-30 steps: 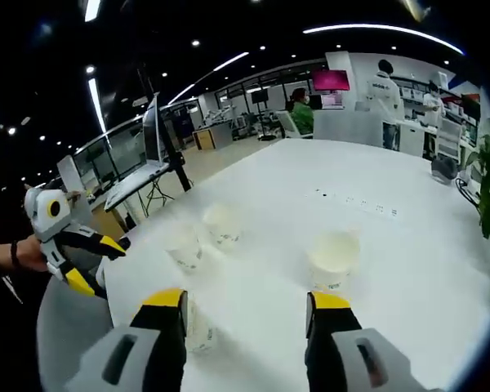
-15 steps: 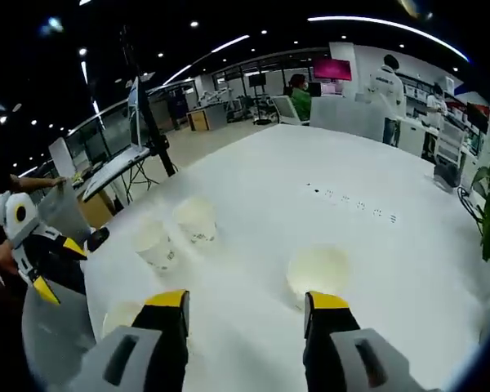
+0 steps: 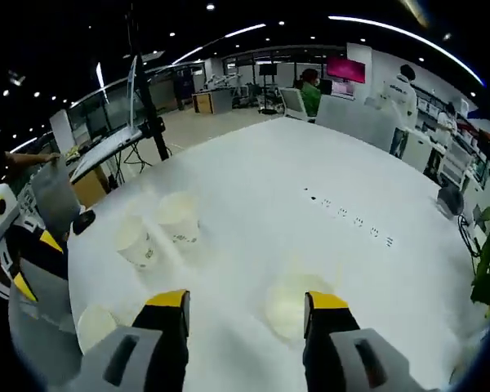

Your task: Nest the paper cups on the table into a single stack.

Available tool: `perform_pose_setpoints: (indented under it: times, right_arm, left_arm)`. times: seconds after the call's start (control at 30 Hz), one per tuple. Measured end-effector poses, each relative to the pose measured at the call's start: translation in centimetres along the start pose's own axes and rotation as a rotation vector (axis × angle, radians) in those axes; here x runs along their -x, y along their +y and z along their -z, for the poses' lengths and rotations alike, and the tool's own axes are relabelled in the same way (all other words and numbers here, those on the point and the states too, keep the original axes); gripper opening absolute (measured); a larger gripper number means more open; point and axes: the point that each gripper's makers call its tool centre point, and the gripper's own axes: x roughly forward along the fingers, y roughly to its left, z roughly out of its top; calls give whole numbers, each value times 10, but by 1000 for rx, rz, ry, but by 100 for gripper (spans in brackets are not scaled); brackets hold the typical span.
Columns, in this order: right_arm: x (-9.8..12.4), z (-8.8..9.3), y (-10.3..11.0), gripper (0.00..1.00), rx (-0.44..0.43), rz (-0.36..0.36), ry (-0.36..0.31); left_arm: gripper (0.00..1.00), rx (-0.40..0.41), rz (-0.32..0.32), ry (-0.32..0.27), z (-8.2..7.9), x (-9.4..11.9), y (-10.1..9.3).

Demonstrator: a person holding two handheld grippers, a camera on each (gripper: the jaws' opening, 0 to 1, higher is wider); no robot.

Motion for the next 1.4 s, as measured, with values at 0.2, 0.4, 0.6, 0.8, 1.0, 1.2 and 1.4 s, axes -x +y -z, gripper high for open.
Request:
perform_pose_setpoints:
  times: [0.2, 0.4, 0.6, 0.8, 1.0, 1.2, 1.4]
  right_arm:
    - [-8, 1, -10, 55, 16, 5, 51]
    - [-16, 7, -15, 52, 21, 2, 101]
    - [-22, 17, -20, 48, 59, 13, 176]
    - [-30, 35, -12, 42, 153, 9, 270]
    - [-46, 38, -15, 33, 240, 15, 323]
    - [-56, 47, -18, 21, 269, 23, 365]
    - [-51, 49, -11, 0, 285, 22, 362]
  left_arm:
    - [49, 7, -3, 2, 2, 2, 2]
    - [48, 15, -6, 5, 5, 2, 5]
    - [48, 20, -9, 9, 6, 3, 6]
    - [47, 26, -14, 18, 9, 3, 9]
    - [47, 33, -15, 25, 13, 4, 9]
    - [46, 37, -19, 30, 15, 6, 9]
    - [44, 42, -24, 31, 15, 8, 11]
